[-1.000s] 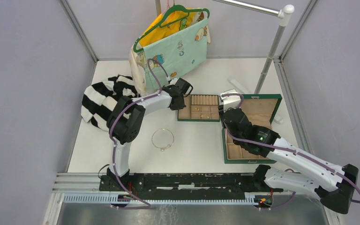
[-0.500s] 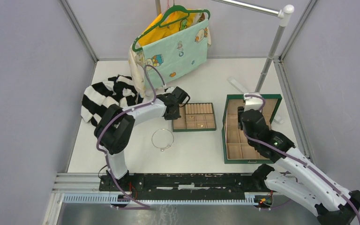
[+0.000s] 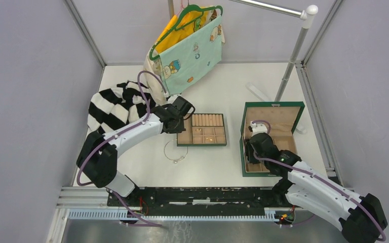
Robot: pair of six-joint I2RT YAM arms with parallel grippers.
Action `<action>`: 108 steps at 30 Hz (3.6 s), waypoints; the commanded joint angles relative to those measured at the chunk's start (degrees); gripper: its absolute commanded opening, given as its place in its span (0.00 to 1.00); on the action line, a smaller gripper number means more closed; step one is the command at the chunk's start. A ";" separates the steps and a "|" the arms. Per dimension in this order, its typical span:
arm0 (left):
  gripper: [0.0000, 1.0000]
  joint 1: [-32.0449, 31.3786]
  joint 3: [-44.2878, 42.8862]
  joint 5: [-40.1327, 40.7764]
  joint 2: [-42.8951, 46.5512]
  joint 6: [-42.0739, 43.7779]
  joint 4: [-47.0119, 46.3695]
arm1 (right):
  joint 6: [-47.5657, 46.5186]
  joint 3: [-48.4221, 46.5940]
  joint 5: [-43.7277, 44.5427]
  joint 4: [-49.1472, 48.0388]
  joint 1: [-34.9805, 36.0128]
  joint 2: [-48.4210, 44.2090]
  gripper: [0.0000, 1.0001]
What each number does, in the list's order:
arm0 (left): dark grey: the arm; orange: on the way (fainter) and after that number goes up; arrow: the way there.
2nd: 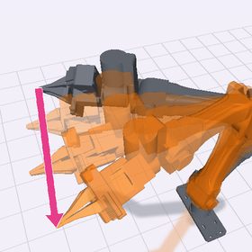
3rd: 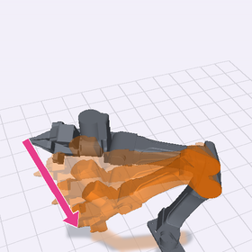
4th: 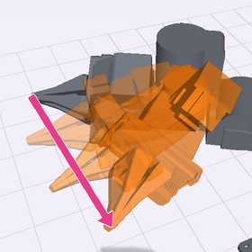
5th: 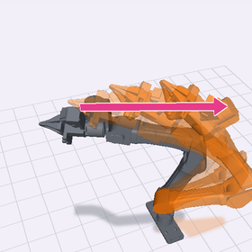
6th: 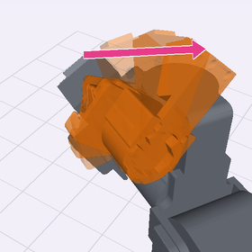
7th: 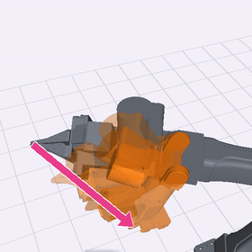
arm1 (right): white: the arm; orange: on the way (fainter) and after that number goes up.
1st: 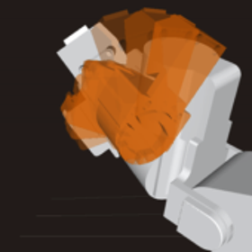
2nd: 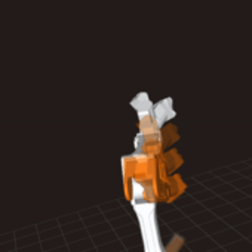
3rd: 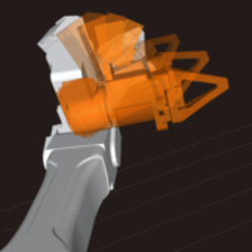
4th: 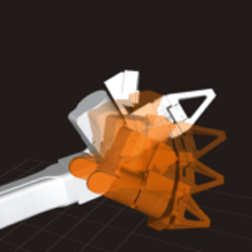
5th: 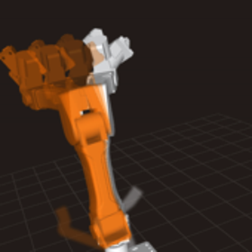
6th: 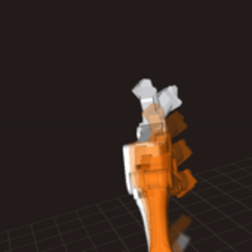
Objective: Organize the mixed jewelry
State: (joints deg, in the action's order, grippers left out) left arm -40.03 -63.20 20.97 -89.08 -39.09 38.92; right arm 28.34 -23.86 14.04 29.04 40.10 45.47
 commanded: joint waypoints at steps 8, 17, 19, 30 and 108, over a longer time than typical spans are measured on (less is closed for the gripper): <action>0.02 -0.73 -0.51 1.35 4.26 0.80 -0.10 | 4.79 -3.94 2.54 2.29 1.79 -6.88 0.49; 0.02 -0.79 -1.94 1.78 7.94 0.88 2.95 | 3.42 -2.99 -4.21 0.05 3.71 -4.05 0.59; 0.02 -0.77 -2.33 2.20 8.78 0.79 3.68 | 4.25 -1.58 -4.82 -1.08 4.60 -2.81 0.59; 0.02 -0.77 -2.33 1.72 11.49 1.30 5.63 | 3.71 -1.72 -1.61 -10.27 10.18 7.32 0.20; 0.02 -9.45 -23.30 -3.42 -12.24 -8.09 -4.35 | -15.88 -22.30 41.86 -1.92 -6.26 -2.89 0.79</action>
State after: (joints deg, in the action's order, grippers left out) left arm -49.34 -81.78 16.38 -96.90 -42.83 40.69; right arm 12.95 -45.17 52.40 25.58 34.00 44.69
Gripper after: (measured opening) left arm 0.046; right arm 0.791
